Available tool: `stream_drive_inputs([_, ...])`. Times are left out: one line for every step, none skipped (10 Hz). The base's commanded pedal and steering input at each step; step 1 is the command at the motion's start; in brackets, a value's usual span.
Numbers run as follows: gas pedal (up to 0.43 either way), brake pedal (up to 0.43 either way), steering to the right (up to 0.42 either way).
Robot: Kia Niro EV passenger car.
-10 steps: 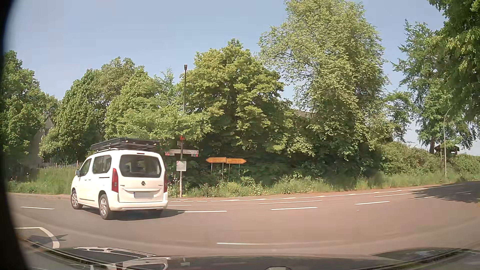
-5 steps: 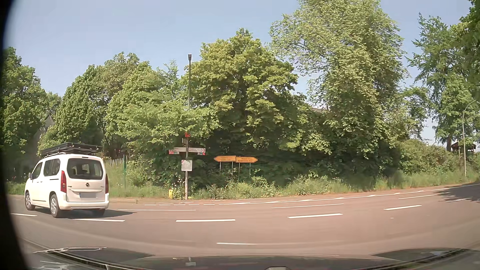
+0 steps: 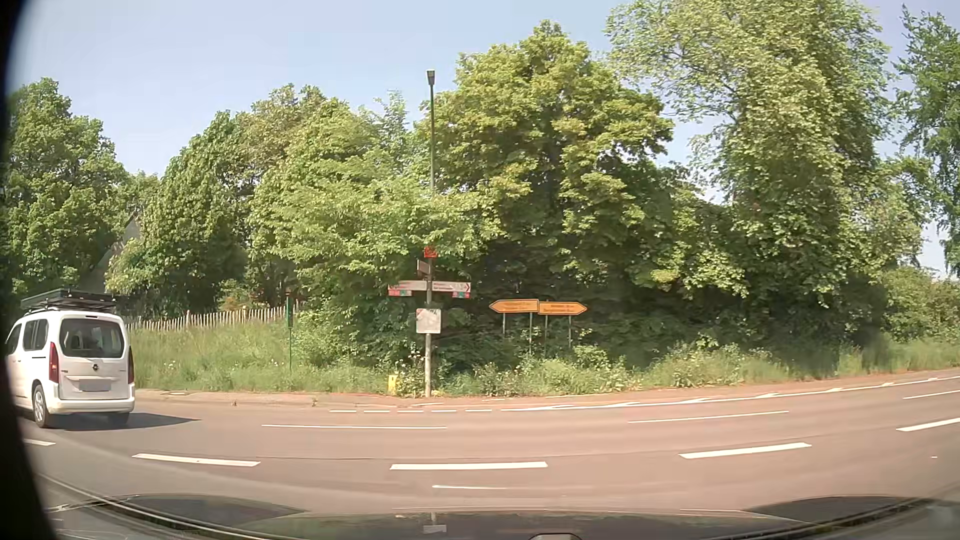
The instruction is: Follow the waypoints while adhering to traffic rules and regulations
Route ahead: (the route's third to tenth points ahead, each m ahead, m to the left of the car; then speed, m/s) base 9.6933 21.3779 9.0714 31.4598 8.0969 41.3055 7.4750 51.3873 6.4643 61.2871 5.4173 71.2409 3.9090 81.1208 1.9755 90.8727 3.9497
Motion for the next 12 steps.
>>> stream_drive_inputs([0.000, 0.000, -0.286])
stream_drive_inputs([0.000, 0.116, -0.287])
stream_drive_inputs([0.000, 0.201, -0.288])
stream_drive_inputs([0.000, 0.238, -0.287])
stream_drive_inputs([0.000, 0.274, -0.288])
stream_drive_inputs([0.000, 0.280, -0.285])
stream_drive_inputs([0.000, 0.274, -0.280])
stream_drive_inputs([0.000, 0.268, -0.279])
stream_drive_inputs([0.000, 0.244, -0.279])
stream_drive_inputs([0.000, 0.000, -0.280])
stream_drive_inputs([0.000, 0.000, -0.285])
stream_drive_inputs([0.130, 0.000, -0.298])
